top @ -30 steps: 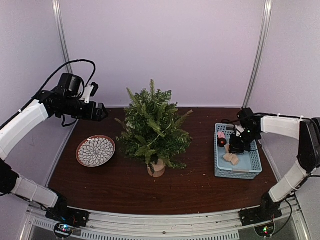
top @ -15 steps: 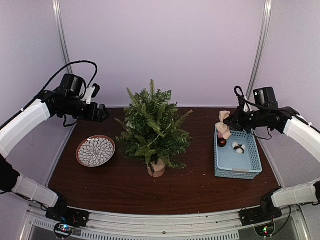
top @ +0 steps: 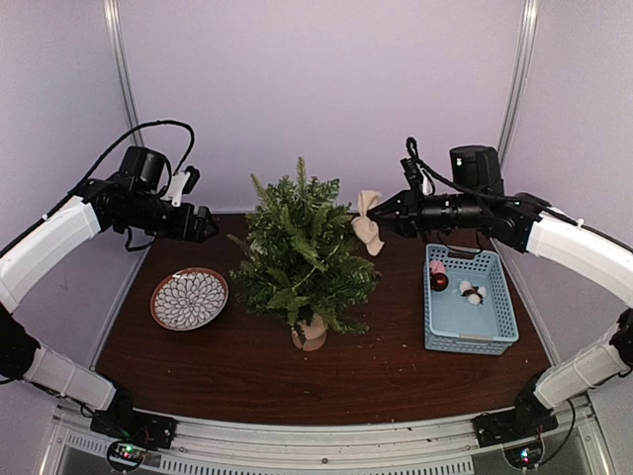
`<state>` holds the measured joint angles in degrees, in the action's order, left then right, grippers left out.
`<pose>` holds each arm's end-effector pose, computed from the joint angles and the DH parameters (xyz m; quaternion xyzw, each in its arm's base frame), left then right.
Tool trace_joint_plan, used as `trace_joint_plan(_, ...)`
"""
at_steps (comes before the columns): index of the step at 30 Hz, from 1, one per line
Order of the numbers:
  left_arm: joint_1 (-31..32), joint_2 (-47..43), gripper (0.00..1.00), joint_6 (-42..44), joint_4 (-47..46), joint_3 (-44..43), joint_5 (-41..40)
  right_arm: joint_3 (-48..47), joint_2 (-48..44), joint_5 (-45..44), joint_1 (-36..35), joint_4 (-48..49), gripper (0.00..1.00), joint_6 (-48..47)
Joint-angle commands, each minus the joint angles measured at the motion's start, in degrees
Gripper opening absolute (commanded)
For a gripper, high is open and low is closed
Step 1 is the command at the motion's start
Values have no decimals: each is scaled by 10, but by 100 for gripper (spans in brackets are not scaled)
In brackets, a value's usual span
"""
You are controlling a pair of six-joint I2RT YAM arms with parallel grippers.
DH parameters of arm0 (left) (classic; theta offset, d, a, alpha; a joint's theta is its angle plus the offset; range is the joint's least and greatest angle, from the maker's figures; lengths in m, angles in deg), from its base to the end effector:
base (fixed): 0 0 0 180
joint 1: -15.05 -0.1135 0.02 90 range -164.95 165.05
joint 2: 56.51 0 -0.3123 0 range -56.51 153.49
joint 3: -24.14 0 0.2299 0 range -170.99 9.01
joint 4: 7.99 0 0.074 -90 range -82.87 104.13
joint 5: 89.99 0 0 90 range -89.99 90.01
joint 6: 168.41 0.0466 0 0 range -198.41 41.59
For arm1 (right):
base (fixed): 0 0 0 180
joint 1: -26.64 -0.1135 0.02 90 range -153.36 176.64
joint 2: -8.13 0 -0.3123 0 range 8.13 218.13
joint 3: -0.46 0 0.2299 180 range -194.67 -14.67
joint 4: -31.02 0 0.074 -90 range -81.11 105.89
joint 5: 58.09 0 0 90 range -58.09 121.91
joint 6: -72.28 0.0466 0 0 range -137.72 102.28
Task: Decorate the small christmas tree
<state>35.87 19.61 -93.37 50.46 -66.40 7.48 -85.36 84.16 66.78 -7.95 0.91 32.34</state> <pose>0.2354 -0.0960 0.3904 0.0724 0.9162 -0.1768 0.3524 0.2124 0.1788 0.4167 -0.0642 0.7990 0.5488 0.2374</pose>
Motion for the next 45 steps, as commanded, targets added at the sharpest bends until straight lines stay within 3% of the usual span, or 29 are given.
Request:
trace_joint_plan(1,-4,-1,89,-1,-21,-10,7,-30,11,36,-25,29,0,3)
trace_joint_plan(10,-4,-8,89,-2,-18,-1,7,-39,54,80,-38,12,0,-3)
trace_joint_plan(27,-4,-11,89,10,-11,-2,-1,-53,105,70,-43,-30,1,-30)
trace_joint_plan(36,-4,-10,89,5,-10,-1,-1,-72,88,61,-47,-44,32,-39)
trace_joint_plan(45,-4,-14,90,-10,-12,3,-6,-69,44,30,-35,-119,58,-75)
